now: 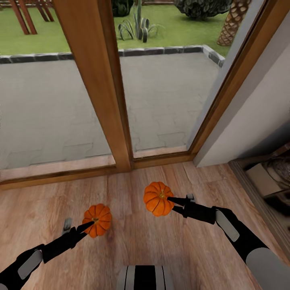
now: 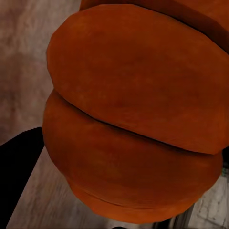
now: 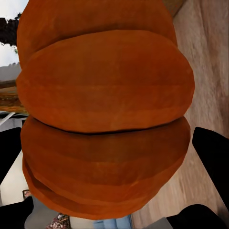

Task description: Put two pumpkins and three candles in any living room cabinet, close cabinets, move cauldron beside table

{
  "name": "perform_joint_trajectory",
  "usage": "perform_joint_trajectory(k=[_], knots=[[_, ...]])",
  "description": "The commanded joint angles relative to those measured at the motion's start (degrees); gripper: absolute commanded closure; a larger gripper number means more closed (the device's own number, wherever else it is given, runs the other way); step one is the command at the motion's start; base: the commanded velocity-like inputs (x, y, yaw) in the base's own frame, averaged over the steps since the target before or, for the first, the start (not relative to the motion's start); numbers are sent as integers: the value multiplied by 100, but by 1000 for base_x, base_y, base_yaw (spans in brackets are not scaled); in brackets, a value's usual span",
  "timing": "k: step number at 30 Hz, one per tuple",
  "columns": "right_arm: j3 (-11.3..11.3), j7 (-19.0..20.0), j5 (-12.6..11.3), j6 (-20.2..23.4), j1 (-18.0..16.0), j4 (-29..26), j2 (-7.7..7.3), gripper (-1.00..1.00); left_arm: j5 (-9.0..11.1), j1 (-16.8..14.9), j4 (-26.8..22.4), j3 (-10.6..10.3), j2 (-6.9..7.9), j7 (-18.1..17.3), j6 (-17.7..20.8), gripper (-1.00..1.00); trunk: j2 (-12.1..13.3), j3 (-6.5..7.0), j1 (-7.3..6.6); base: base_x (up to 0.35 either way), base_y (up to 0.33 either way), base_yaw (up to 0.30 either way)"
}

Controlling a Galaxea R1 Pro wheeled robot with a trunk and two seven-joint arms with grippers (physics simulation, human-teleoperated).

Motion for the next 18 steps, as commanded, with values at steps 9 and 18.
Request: perform_joint_trajectory(k=[9, 18], knots=[[17, -32, -30, 22, -4, 8, -6, 100, 44, -3, -16, -31, 23, -291, 138, 100, 11, 196, -24, 0, 0, 0], [17, -328, -33, 1, -4, 17, -6, 100, 38, -3, -25, -32, 25, -422, 250, 100, 23, 398, -47, 0, 0, 1]])
